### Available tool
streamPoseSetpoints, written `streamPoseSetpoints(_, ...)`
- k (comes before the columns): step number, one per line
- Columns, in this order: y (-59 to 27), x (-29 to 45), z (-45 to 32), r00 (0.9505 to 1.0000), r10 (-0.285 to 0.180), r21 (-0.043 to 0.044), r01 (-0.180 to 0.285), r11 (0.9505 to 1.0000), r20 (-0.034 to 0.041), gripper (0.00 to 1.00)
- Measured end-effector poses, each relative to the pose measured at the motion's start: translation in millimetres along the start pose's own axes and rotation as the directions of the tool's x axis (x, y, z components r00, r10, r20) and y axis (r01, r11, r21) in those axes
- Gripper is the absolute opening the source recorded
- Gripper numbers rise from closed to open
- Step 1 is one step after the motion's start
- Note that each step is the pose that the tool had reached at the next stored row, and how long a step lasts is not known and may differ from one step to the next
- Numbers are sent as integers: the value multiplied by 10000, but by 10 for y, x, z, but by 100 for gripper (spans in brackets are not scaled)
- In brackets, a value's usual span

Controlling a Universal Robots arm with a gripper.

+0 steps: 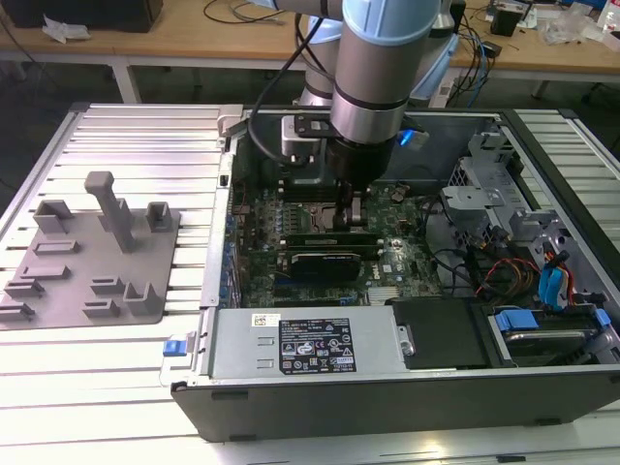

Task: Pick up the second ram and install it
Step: 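Insert the second ram into the second slot, then press down the second ram until it locks into place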

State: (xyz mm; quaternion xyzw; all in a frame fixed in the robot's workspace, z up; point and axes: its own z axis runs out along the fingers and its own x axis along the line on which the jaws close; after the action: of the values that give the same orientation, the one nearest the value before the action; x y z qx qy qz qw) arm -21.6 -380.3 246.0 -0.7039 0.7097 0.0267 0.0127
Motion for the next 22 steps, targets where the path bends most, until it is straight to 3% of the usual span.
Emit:
streamPoseSetpoints(18,13,-4,1,10000,1,0,-1,10000,0,8)
streamPoseSetpoints(22,-188,-6,-1,10000,0,0,0,10000,-1,8)
